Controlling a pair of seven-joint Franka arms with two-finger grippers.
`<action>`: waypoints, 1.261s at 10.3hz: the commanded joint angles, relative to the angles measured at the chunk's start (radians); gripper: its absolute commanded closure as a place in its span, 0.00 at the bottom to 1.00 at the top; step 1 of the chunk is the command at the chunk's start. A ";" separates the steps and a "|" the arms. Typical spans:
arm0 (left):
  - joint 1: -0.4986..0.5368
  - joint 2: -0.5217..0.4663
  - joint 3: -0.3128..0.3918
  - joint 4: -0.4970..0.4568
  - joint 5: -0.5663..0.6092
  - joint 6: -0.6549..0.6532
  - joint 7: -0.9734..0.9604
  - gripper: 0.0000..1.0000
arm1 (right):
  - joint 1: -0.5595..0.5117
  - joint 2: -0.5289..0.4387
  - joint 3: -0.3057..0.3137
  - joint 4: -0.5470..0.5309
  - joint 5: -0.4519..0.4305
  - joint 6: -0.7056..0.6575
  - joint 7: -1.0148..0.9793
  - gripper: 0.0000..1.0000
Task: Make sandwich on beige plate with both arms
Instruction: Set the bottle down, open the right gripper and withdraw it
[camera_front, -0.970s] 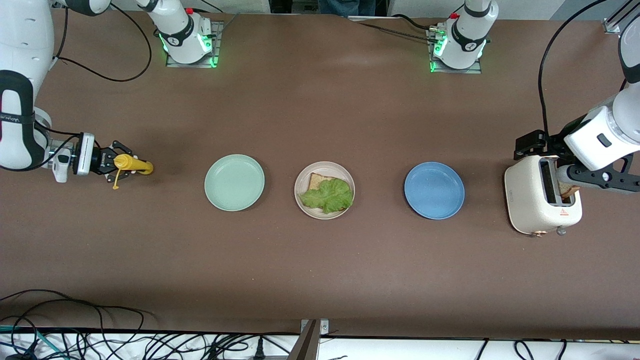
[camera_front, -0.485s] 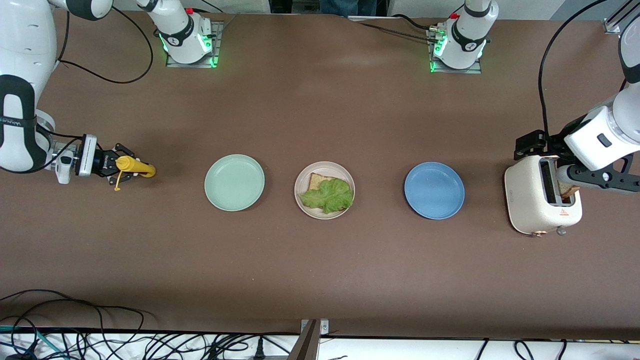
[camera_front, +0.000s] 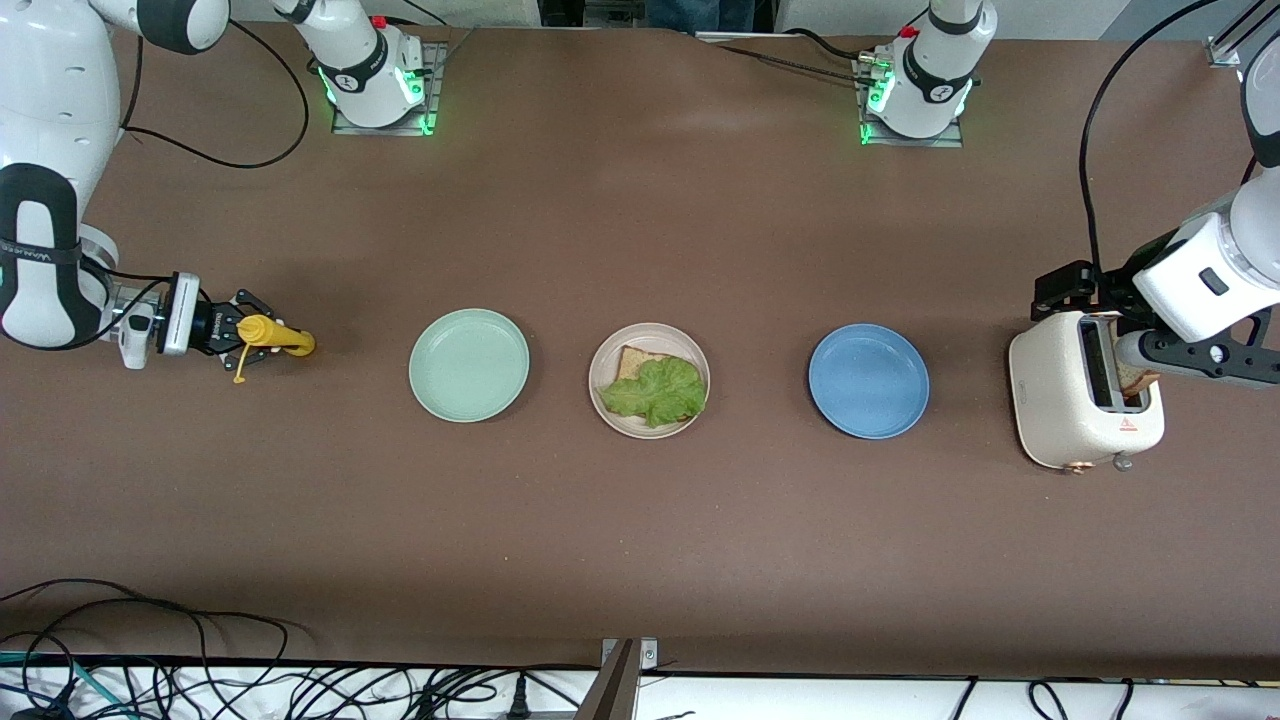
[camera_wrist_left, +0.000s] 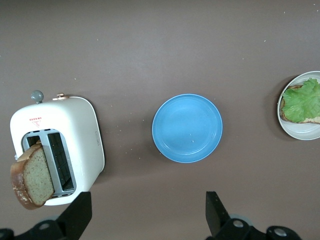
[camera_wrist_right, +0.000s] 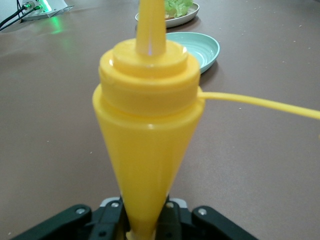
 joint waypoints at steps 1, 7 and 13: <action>0.005 -0.012 -0.005 -0.004 0.021 -0.011 -0.004 0.00 | -0.022 0.008 0.009 0.025 0.038 -0.028 0.002 0.19; 0.001 -0.012 -0.005 -0.004 0.021 -0.011 -0.005 0.00 | -0.097 0.026 0.004 0.095 0.004 -0.028 0.028 0.11; 0.001 -0.012 -0.005 -0.004 0.021 -0.011 -0.005 0.00 | -0.126 -0.009 -0.014 0.427 -0.297 -0.076 0.479 0.12</action>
